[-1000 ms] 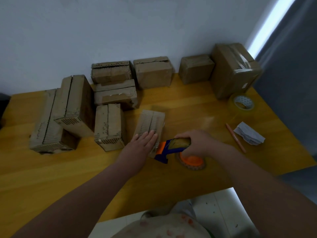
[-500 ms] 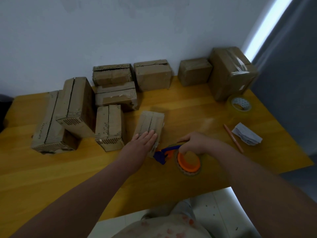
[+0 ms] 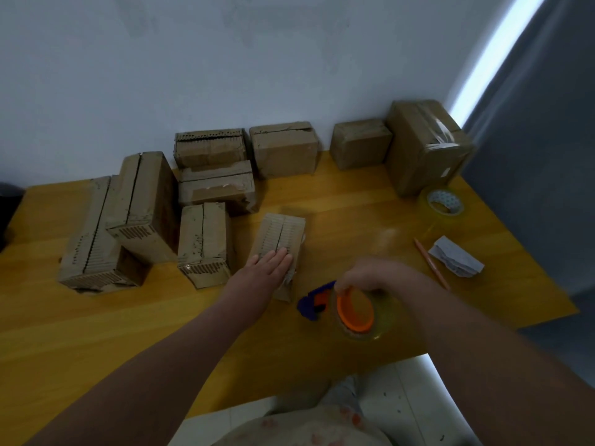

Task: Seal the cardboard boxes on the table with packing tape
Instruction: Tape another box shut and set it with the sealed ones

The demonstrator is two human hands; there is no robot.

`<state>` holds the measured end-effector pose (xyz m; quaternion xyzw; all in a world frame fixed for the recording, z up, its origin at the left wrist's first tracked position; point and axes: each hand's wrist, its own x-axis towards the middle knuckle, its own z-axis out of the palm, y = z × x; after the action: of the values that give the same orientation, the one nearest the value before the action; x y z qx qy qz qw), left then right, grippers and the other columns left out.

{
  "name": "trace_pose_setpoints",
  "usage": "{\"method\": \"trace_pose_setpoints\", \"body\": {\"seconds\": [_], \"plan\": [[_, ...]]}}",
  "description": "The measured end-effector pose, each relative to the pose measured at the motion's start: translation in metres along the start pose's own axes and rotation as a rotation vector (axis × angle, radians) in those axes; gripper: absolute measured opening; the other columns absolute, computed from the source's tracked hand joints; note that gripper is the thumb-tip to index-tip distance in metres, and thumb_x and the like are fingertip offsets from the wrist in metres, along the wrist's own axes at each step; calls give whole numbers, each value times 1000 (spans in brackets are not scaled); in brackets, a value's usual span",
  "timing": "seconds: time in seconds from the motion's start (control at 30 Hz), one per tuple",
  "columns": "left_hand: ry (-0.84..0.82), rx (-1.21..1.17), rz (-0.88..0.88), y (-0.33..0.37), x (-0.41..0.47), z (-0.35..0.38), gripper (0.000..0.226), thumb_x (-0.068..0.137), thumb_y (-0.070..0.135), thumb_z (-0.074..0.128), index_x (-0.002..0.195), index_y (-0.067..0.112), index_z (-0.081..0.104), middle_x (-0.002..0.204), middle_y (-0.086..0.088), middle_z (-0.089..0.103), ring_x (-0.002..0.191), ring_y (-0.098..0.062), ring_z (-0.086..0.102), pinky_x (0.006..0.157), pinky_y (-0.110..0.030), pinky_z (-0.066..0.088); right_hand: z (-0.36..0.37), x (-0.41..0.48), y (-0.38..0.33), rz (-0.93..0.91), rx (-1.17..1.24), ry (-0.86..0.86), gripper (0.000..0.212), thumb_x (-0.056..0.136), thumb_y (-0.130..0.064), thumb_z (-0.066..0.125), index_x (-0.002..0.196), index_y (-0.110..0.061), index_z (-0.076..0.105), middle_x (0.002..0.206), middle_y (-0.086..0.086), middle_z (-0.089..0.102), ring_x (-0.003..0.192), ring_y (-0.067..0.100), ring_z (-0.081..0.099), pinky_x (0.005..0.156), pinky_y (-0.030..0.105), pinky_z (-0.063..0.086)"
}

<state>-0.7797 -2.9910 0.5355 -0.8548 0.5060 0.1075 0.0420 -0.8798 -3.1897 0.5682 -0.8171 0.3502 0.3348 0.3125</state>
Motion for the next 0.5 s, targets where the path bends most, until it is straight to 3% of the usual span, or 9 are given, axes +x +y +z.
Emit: {"method": "trace_pose_setpoints", "body": {"seconds": [0.07, 0.17, 0.27, 0.33, 0.4, 0.5], "plan": [[4, -16, -2, 0, -1, -4, 73, 98, 2, 37, 152, 22, -8, 160, 3, -11, 148, -16, -4, 118, -32, 3, 3, -1, 4, -1, -84, -4, 29, 76, -42, 73, 88, -17, 65, 93, 2, 60, 79, 16, 57, 61, 26, 45], [22, -49, -26, 1, -4, -9, 69, 98, 3, 38, 153, 25, 2, 160, 7, -3, 147, -15, 4, 117, -32, 15, 0, -1, 12, -19, 41, 56, 56, 71, -44, 78, 119, -17, 65, 122, 6, 60, 106, 21, 59, 88, 34, 52], [170, -85, -68, -2, -4, -12, 55, 96, 11, 48, 147, 26, 34, 154, 5, 32, 138, -15, 36, 103, -30, 40, -6, -3, 14, -108, 221, 209, 82, 70, -53, 79, 138, -18, 50, 138, 5, 50, 122, 24, 50, 99, 37, 47], [244, -97, -77, -6, -1, -20, 40, 93, 16, 53, 132, 25, 52, 137, 3, 52, 120, -17, 54, 91, -30, 48, -5, -1, 15, -156, 294, 333, 72, 82, -47, 70, 143, -20, 44, 131, 7, 53, 118, 24, 54, 95, 38, 49], [294, -150, -95, -10, 4, -33, 28, 94, 17, 54, 122, 22, 58, 122, 2, 60, 107, -17, 58, 83, -30, 50, 0, 5, 17, -177, 234, 406, 60, 94, -30, 57, 149, -22, 34, 120, 8, 55, 106, 26, 60, 89, 42, 53], [357, -230, -131, -17, 12, -55, 19, 96, 15, 50, 109, 19, 63, 103, 1, 62, 92, -16, 58, 72, -28, 48, 8, 13, 23, -159, 51, 458, 66, 96, -13, 49, 153, -27, 21, 142, 13, 44, 121, 30, 50, 93, 39, 48]]}}
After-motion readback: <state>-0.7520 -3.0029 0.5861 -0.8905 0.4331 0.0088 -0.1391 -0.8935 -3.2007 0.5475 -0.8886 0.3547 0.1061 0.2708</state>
